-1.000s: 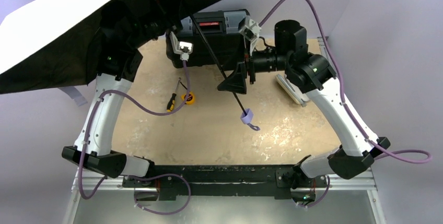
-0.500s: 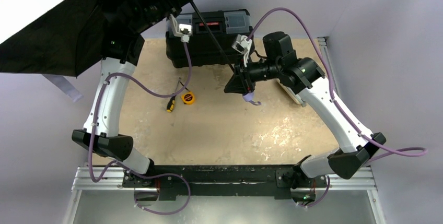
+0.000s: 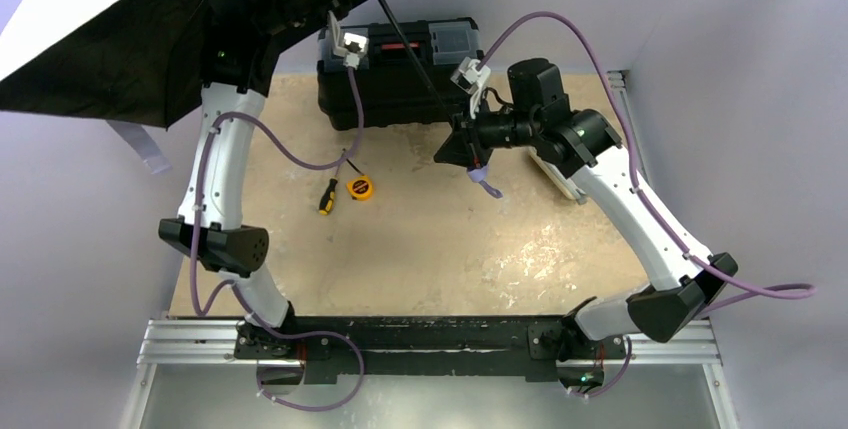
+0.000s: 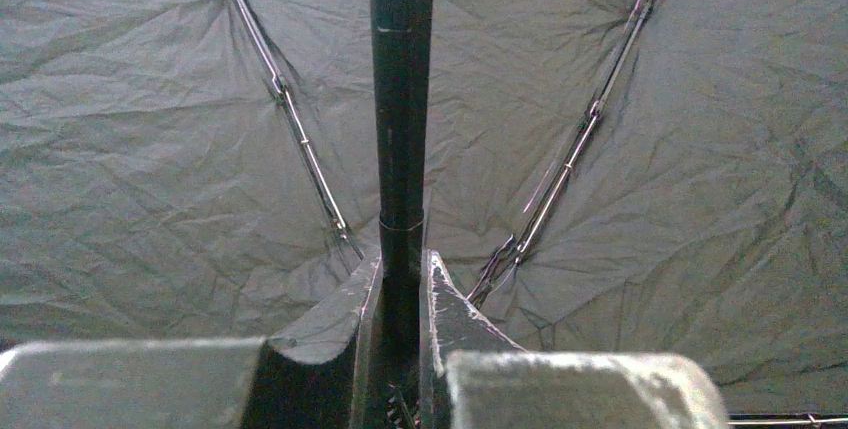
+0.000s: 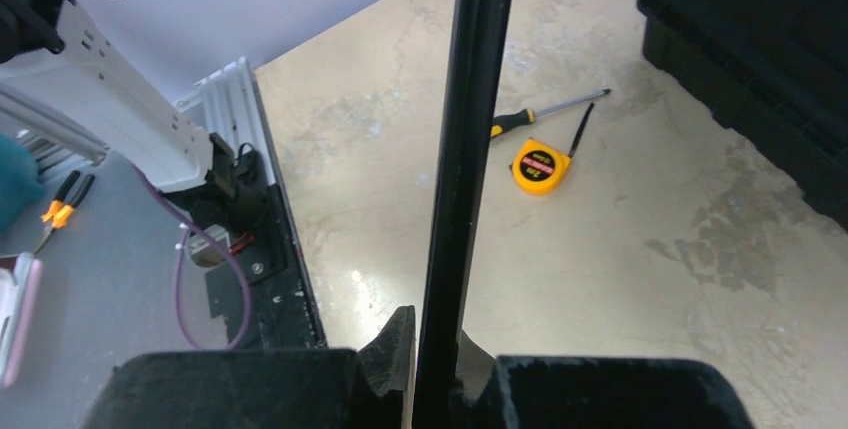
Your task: Open the umbrella
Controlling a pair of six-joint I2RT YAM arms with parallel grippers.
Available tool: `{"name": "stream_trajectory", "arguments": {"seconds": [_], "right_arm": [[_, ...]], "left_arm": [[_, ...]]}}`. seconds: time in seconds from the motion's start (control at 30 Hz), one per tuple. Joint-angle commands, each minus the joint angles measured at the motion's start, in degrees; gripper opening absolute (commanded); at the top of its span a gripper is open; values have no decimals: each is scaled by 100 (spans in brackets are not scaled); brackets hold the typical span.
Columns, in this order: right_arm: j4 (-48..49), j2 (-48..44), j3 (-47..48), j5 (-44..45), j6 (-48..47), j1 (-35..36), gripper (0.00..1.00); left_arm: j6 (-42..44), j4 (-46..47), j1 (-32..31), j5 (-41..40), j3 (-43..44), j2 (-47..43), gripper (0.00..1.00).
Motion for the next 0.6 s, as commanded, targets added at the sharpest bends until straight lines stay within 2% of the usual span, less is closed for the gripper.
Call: {"name": "stream_trajectory", "arguments": {"seconds": [0.0,0.23,0.47,0.57], "right_arm": [[-1544,-284,-125,-635,-1491,164,0],[-1782,-327,-216,-652,-1644,166,0],[-2123,-292,-309,-624,-1891,161,0],[-2289,-325,-457,-557,-2080,166,0]], "left_arm": [[1059,799,780,-2175,1154,542,0],[1057,766,980,-3065,1957,1184,0],[1034,927,1265,-3820,2047,1469,0],[1018,983,1350,-4207,2004,1552,7]]}}
